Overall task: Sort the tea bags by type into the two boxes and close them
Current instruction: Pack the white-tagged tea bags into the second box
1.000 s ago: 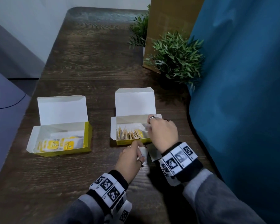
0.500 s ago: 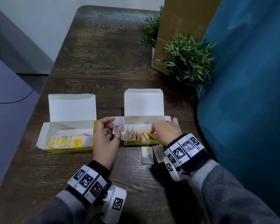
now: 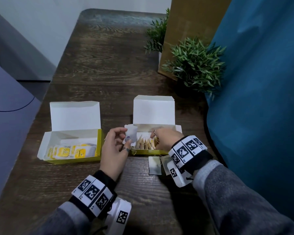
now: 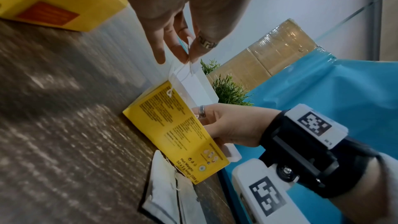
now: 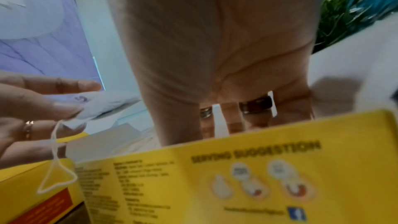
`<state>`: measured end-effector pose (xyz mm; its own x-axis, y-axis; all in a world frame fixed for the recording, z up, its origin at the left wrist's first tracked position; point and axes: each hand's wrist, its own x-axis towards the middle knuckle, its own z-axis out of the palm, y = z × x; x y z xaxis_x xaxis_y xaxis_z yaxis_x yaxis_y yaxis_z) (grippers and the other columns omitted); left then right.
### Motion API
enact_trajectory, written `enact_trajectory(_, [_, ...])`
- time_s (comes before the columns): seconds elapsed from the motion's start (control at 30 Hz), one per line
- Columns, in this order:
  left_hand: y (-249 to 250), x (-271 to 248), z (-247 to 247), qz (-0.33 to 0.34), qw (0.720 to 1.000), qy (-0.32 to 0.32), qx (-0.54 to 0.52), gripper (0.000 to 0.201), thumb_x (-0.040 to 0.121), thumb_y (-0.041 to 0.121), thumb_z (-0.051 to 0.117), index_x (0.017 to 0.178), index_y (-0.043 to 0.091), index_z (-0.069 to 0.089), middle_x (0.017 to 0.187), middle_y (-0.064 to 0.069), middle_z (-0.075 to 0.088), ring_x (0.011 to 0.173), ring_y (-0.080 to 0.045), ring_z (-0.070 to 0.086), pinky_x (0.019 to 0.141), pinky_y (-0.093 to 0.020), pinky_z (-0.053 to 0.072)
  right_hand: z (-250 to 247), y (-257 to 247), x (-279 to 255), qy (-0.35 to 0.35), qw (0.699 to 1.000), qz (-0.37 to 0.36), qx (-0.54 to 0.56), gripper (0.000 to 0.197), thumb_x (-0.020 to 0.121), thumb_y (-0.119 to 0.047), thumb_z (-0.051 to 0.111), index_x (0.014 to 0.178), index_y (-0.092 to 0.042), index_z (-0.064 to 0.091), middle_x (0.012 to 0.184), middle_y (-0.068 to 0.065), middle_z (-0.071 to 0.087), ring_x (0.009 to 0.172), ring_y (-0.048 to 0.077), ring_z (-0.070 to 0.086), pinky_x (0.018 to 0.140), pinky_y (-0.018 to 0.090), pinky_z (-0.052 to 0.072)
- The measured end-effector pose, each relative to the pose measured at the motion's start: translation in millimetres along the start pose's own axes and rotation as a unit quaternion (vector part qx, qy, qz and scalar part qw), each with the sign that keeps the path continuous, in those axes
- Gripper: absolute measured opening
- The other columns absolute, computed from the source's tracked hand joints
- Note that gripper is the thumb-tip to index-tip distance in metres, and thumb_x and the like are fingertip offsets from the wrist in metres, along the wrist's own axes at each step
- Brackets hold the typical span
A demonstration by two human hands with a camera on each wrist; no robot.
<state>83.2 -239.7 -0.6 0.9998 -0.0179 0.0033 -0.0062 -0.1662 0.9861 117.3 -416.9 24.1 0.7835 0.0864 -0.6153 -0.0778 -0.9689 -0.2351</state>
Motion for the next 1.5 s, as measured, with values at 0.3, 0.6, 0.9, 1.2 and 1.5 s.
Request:
enact_trajectory(0.3, [-1, 1, 0, -0.008, 1.0, -0.002, 0.009, 0.042, 0.081, -0.003, 0.063, 0.093, 0.035, 0.052, 0.091, 0.0, 0.051, 0.072, 0.005, 0.053, 0.069, -0.008, 0.047, -5, 7, -8, -0.005, 0.999, 0.005, 0.036, 0.023, 0.082, -0.008, 0.06, 0.104, -0.011, 0.054, 0.095, -0.002, 0.05, 0.085, 0.015, 0.05, 0.058, 0.021, 0.038])
enact_trajectory(0.6, [3, 3, 1, -0.014, 1.0, -0.009, -0.003, 0.04, 0.08, -0.004, 0.063, 0.094, 0.032, 0.053, 0.085, 0.004, 0.051, 0.069, 0.008, 0.053, 0.067, -0.007, 0.046, -6, 13, -21, 0.01, 0.991, -0.045, 0.13, 0.023, 0.078, 0.001, 0.055, 0.088, -0.019, 0.051, 0.102, 0.002, 0.06, 0.081, 0.012, 0.055, 0.055, 0.016, 0.04])
enact_trajectory(0.9, [9, 6, 3, -0.01, 1.0, -0.017, 0.011, 0.037, 0.079, -0.002, 0.065, 0.097, 0.028, 0.054, 0.081, 0.005, 0.054, 0.069, 0.003, 0.052, 0.068, -0.01, 0.046, 5, 18, -22, 0.022, 0.987, -0.079, 0.136, 0.044, 0.085, 0.005, 0.042, 0.117, -0.023, 0.053, 0.115, -0.004, 0.055, 0.085, 0.006, 0.048, 0.068, 0.015, 0.038])
enact_trajectory(1.2, [33, -5, -6, 0.062, 0.996, -0.048, 0.048, 0.059, 0.073, -0.001, 0.073, 0.101, 0.043, 0.046, 0.093, 0.0, 0.053, 0.068, -0.006, 0.061, 0.064, -0.011, 0.048, 8, 2, -55, 0.197, 0.9, -0.169, 0.35, 0.052, 0.082, -0.033, 0.067, 0.127, -0.039, 0.041, 0.118, -0.015, 0.046, 0.091, 0.004, 0.053, 0.064, 0.01, 0.04])
enact_trajectory(1.5, [58, 1, 5, 0.216, 0.958, -0.096, 0.164, 0.047, 0.076, 0.009, 0.073, 0.111, 0.032, 0.051, 0.096, 0.017, 0.051, 0.086, -0.002, 0.058, 0.08, -0.008, 0.044, 8, 17, -63, 0.256, 0.872, -0.183, 0.374, 0.019, 0.08, -0.019, 0.071, 0.077, -0.034, 0.059, 0.08, -0.01, 0.067, 0.076, 0.012, 0.062, 0.069, 0.026, 0.047])
